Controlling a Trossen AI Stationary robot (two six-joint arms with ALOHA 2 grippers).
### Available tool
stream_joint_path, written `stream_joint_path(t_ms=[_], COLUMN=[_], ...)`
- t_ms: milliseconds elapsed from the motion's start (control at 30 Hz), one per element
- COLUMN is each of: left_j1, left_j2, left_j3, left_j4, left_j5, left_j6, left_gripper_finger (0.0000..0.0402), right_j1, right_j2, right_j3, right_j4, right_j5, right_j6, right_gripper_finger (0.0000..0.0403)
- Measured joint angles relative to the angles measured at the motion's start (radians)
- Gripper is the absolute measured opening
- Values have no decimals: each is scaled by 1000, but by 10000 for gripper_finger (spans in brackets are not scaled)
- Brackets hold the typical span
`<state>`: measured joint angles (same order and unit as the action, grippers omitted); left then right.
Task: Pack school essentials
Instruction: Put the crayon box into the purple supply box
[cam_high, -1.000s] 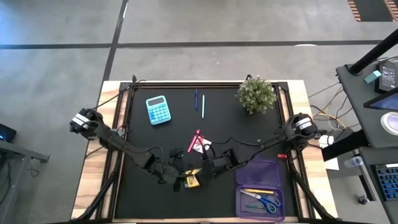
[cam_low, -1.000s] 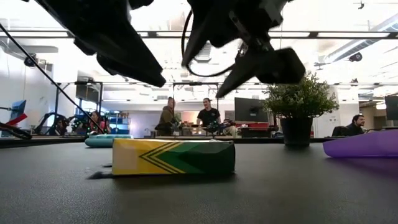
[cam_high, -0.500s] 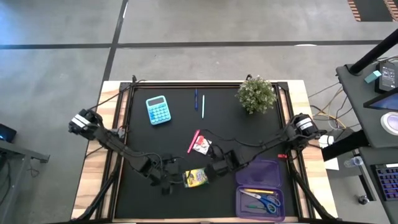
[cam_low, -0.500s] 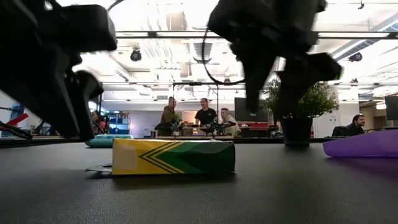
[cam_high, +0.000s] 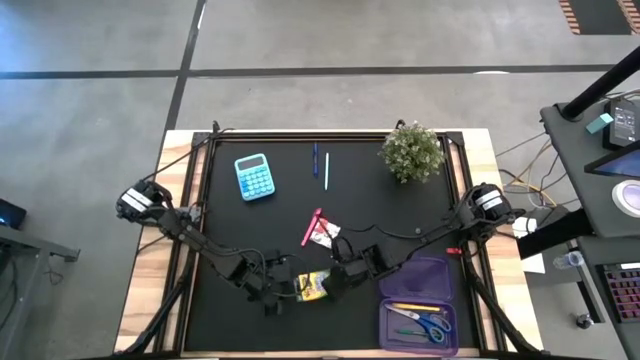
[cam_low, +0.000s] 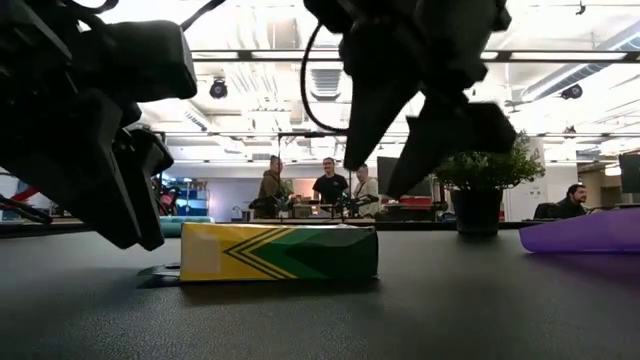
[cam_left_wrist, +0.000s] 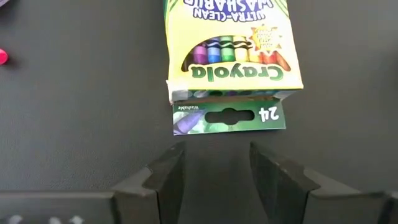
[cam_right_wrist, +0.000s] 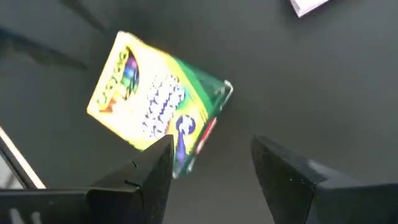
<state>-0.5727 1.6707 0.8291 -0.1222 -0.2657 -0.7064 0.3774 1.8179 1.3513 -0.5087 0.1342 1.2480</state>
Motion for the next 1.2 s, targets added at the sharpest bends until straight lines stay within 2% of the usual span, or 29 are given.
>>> stream_joint_path(t_ms=[200, 467, 767, 967, 1200], left_j1=[-3, -4, -5, -8, -16], left_j2=[-18, -20, -20, -20, -20], left_j3=[0, 0, 0, -1, 0], left_j4=[2, 1, 0, 0, 0], left_j5=[0, 0, 33, 99, 105], left_j6=[-22, -24, -47, -48, -48], left_gripper_finger=[160, 160, 160, 160, 160], right_j1=[10, 11, 15, 15, 20], right_j2=[0, 6, 64, 64, 57], right_j3=[-84, -144, -155, -166, -186], right_j4=[269, 404, 418, 417, 375], right_j5=[-5, -3, -30, -43, -84], right_j6=[12, 60, 77, 61, 50], right_gripper_finger=[179, 141, 106, 87, 82])
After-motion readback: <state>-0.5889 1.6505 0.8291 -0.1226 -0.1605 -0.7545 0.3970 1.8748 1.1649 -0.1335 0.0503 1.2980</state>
